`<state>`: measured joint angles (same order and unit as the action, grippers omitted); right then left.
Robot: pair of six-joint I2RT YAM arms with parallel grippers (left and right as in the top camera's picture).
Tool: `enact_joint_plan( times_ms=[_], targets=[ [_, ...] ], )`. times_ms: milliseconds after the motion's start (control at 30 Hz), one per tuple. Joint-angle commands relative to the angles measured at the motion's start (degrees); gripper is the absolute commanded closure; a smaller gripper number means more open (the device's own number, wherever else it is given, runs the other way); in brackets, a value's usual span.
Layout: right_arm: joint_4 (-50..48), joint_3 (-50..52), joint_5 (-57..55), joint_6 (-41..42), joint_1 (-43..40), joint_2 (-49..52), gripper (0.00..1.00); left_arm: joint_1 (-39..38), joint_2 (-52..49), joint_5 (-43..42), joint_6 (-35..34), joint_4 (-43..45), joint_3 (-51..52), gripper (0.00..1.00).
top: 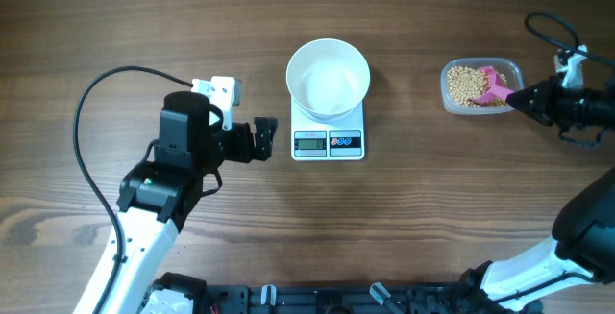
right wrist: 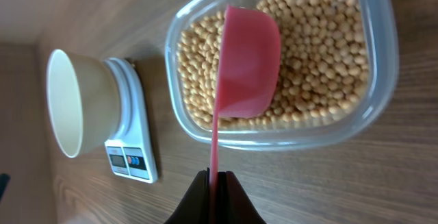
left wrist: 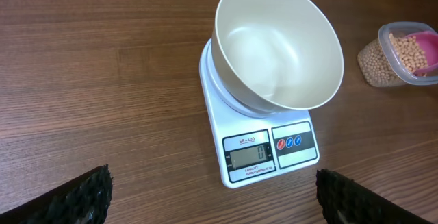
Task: Scoop item into bowl and weigh 150g on scale
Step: 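Dip the pink scoop into the soybeans and scoop them up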
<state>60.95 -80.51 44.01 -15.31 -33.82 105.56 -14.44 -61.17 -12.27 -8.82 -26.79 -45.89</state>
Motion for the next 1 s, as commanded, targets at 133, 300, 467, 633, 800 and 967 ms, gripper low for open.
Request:
enact_joint_plan(
  times_ms=[133, 300, 467, 633, 800, 967],
  targets=[
    [-0.48, 2.91, 5.64, -0.59, -0.9, 1.03, 0.96, 0.46, 0.79, 0.33, 1.09, -0.07, 0.24, 0.0],
    [-0.59, 4.15, 7.56, -0.55, -4.07, 1.09, 0.96, 0.46, 0.79, 0.33, 1.09, -0.74, 0.24, 0.0],
    [-0.37, 4.15, 11.52, -0.5, -6.58, 1.09, 0.96, 0.46, 0.79, 0.33, 1.09, -0.9, 0.24, 0.0],
    [-0.26, 4.15, 13.64, 0.46, -7.89, 1.09, 0.96, 0.46, 0.79, 0.33, 1.09, -0.9, 0.24, 0.0],
    [-0.37, 4.15, 17.42, 0.44, -8.94, 1.09, 0.95, 0.46, 0.79, 0.33, 1.09, -0.94, 0.24, 0.0],
    [0.66, 4.15, 17.46, 0.39, -9.29, 1.09, 0.96, 0.46, 0.79, 0.33, 1.09, -1.14, 0.24, 0.0]
  ],
)
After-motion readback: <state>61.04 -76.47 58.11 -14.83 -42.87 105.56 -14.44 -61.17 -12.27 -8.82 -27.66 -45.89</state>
